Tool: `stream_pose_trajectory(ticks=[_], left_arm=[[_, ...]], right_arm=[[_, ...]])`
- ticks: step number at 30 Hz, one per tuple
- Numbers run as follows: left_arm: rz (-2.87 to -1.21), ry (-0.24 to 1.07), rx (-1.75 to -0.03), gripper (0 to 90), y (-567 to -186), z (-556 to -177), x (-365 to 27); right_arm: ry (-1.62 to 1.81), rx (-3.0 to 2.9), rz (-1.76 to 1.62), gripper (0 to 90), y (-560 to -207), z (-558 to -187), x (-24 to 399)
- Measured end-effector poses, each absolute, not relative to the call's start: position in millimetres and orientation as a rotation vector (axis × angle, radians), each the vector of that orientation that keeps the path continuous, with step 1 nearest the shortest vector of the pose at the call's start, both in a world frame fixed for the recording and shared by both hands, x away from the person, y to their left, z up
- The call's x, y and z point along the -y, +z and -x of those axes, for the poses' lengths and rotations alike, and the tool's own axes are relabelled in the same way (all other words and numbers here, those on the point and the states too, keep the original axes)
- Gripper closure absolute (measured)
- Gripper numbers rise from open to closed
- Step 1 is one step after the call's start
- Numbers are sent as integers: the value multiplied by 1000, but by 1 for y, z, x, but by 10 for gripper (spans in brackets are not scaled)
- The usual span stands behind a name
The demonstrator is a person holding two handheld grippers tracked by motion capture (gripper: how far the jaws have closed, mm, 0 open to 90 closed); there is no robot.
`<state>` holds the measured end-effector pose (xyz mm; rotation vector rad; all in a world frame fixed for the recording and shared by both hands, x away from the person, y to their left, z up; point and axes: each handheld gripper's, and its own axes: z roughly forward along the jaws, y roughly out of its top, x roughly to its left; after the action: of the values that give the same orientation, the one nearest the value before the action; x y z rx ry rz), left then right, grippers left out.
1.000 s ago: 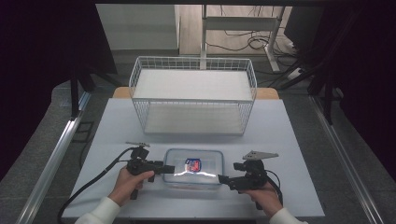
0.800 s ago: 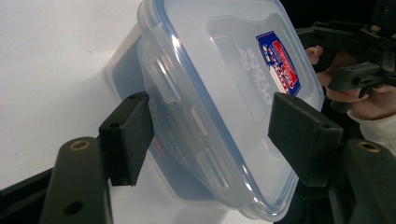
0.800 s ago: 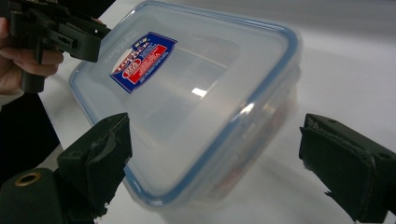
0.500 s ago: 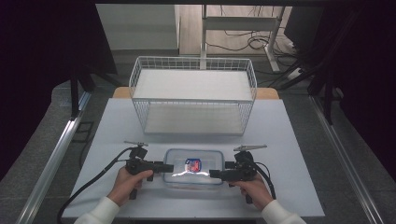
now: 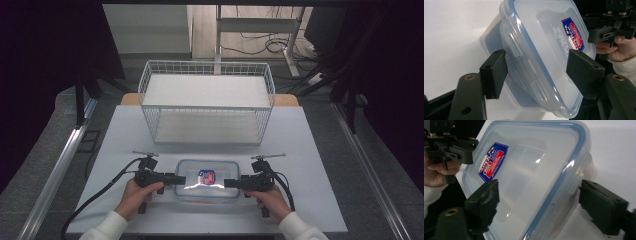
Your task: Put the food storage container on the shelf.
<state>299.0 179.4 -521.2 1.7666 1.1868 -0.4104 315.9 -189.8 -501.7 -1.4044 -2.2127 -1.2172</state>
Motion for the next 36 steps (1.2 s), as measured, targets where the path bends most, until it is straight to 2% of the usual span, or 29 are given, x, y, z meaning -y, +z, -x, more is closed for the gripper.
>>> stream_pose_trajectory(ticks=[8,13,19,36], left_arm=[[-1766,-396,-1184,351,-519,-295,-180],[-1765,-381,-1180,374,-517,-292,-180],[-1754,-347,-1157,434,-510,-279,-182],[-1765,-307,-1142,477,-503,-265,-182]], right_arm=[[-1242,2139,1432,355,-500,-313,200],[-1256,2142,1420,377,-498,-311,202],[-1310,2154,1396,443,-492,-298,206],[-1366,2174,1378,501,-488,-282,210]])
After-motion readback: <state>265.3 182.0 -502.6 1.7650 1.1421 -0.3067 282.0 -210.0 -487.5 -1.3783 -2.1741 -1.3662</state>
